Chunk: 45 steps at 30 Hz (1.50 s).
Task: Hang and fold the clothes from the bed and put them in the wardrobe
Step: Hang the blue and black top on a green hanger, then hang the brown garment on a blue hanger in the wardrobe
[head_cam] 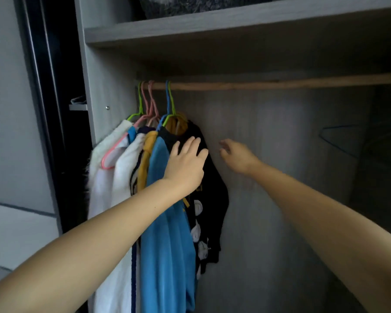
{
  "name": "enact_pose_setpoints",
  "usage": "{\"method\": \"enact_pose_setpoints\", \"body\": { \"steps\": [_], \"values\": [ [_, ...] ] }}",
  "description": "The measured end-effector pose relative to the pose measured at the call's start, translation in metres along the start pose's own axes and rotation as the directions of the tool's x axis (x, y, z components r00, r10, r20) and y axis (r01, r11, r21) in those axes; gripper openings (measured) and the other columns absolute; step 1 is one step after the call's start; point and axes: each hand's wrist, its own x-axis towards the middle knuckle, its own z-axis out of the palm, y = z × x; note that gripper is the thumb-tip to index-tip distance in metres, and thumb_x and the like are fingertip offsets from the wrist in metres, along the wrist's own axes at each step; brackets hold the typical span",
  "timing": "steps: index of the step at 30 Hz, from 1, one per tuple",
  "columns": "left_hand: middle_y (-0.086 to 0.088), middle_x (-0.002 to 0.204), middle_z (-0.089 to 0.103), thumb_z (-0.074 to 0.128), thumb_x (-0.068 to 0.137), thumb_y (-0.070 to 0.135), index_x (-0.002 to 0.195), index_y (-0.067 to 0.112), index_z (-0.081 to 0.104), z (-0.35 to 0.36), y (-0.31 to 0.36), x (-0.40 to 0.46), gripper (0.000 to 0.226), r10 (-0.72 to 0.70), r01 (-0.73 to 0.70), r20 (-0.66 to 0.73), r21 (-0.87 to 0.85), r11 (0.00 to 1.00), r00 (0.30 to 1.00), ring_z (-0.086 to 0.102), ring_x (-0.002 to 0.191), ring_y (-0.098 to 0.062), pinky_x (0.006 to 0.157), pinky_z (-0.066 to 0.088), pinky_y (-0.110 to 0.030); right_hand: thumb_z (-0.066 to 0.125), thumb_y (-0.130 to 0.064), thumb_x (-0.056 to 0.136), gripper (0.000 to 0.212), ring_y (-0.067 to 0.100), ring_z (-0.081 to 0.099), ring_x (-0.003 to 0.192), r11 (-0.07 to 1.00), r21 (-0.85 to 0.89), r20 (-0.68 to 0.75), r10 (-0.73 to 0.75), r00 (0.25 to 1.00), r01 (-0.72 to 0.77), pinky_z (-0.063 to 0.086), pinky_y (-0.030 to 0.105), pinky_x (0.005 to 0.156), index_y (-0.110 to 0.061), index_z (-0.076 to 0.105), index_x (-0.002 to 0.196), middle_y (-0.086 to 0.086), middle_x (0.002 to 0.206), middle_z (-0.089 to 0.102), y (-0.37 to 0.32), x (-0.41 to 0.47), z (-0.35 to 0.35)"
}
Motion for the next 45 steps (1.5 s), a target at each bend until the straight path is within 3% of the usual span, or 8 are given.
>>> {"method": "enact_pose_setpoints", "body": {
  "steps": [5, 9, 15, 23, 28, 33, 40, 45],
  "values": [
    [-0.005, 0.138, 0.044, 0.043, 0.094, 0.017, 0.135, 0.014, 0.046, 0.020, 0.064, -0.068, 0.041, 0.121, -0.098, 0.077, -0.254, 0.962, 0.990, 0.039, 0.128, -0.025, 0.105, 0.030, -0.038, 0.041, -0.017, 0.097, 0.021, 0.030, 0.061, 0.087, 0.981, -0.051, 0.041, 0.191, 0.981, -0.189, 0.043, 0.030, 0.068, -0.005, 0.058, 0.090, 0.015, 0.097, 0.067, 0.028, -0.133, -0.002],
    [-0.006, 0.126, 0.053, 0.044, 0.092, 0.015, 0.126, 0.011, 0.053, 0.036, 0.130, -0.132, 0.036, 0.271, -0.183, 0.152, -0.432, 0.883, 0.950, 0.048, 0.117, -0.028, 0.090, 0.041, -0.038, 0.036, -0.019, 0.093, 0.032, 0.035, 0.065, 0.085, 0.923, -0.075, 0.104, 0.383, 0.918, -0.377, 0.054, 0.041, 0.079, -0.008, 0.065, 0.103, 0.014, 0.098, 0.070, 0.050, -0.259, 0.005],
    [0.002, 0.123, 0.057, 0.044, 0.094, 0.017, 0.124, 0.021, 0.056, 0.046, 0.258, -0.228, 0.033, 0.523, -0.248, 0.247, -0.668, 0.702, 0.816, 0.049, 0.117, -0.021, 0.086, 0.044, -0.033, 0.043, -0.014, 0.090, 0.027, 0.025, 0.069, 0.073, 0.717, -0.110, 0.154, 0.697, 0.701, -0.689, 0.056, 0.034, 0.074, -0.022, 0.063, 0.106, 0.001, 0.092, 0.072, 0.094, -0.459, -0.013],
    [-0.001, 0.118, 0.065, 0.040, 0.094, 0.021, 0.116, 0.024, 0.060, -0.001, 0.462, -0.334, 0.030, 0.851, -0.382, 0.264, -0.805, 0.454, 0.454, 0.060, 0.105, -0.027, 0.086, 0.049, -0.034, 0.041, -0.024, 0.091, 0.025, 0.022, 0.069, 0.073, 0.292, -0.104, 0.017, 0.956, 0.292, -0.951, 0.056, 0.033, 0.076, -0.019, 0.065, 0.094, 0.000, 0.086, 0.071, 0.132, -0.717, -0.076],
    [-0.002, 0.121, 0.064, 0.041, 0.093, 0.019, 0.115, 0.023, 0.062, -0.059, 0.618, -0.399, 0.031, 0.949, -0.463, 0.198, -0.836, 0.295, 0.247, 0.058, 0.110, -0.026, 0.084, 0.045, -0.031, 0.039, -0.021, 0.093, 0.029, 0.025, 0.063, 0.094, 0.034, -0.116, -0.027, 0.999, 0.038, -0.993, 0.052, 0.036, 0.082, -0.018, 0.066, 0.103, 0.000, 0.098, 0.070, 0.133, -0.885, -0.132],
    [-0.002, 0.116, 0.066, 0.042, 0.094, 0.019, 0.115, 0.020, 0.062, -0.121, 0.730, -0.470, 0.029, 0.994, -0.467, 0.094, -0.878, 0.109, 0.056, 0.059, 0.106, -0.023, 0.084, 0.048, -0.033, 0.035, -0.016, 0.094, 0.029, 0.025, 0.065, 0.081, -0.230, -0.036, -0.066, 0.972, -0.227, -0.973, 0.055, 0.038, 0.076, -0.015, 0.064, 0.099, 0.003, 0.094, 0.070, 0.114, -1.018, -0.186],
    [-0.001, 0.097, 0.068, 0.038, 0.097, 0.018, 0.116, 0.015, 0.061, -0.190, 0.835, -0.549, 0.030, 0.970, -0.476, -0.041, -0.866, -0.153, -0.238, 0.055, 0.067, -0.014, 0.052, 0.037, -0.027, 0.036, -0.019, 0.096, 0.030, 0.017, 0.060, 0.079, -0.465, 0.197, -0.145, 0.857, -0.494, -0.863, 0.052, 0.032, 0.076, -0.019, 0.063, 0.109, -0.001, 0.100, 0.069, 0.079, -1.124, -0.212],
    [0.001, 0.099, 0.069, 0.038, 0.097, 0.020, 0.112, 0.017, 0.062, -0.232, 0.912, -0.593, 0.028, 0.917, -0.456, -0.107, -0.842, -0.289, -0.384, 0.065, 0.071, -0.014, 0.064, 0.055, -0.031, 0.034, -0.016, 0.094, 0.033, 0.012, 0.061, 0.063, -0.567, 0.379, -0.140, 0.746, -0.651, -0.731, 0.055, 0.033, 0.076, -0.020, 0.063, 0.109, -0.002, 0.089, 0.071, 0.079, -1.183, -0.230]
  ]
}}
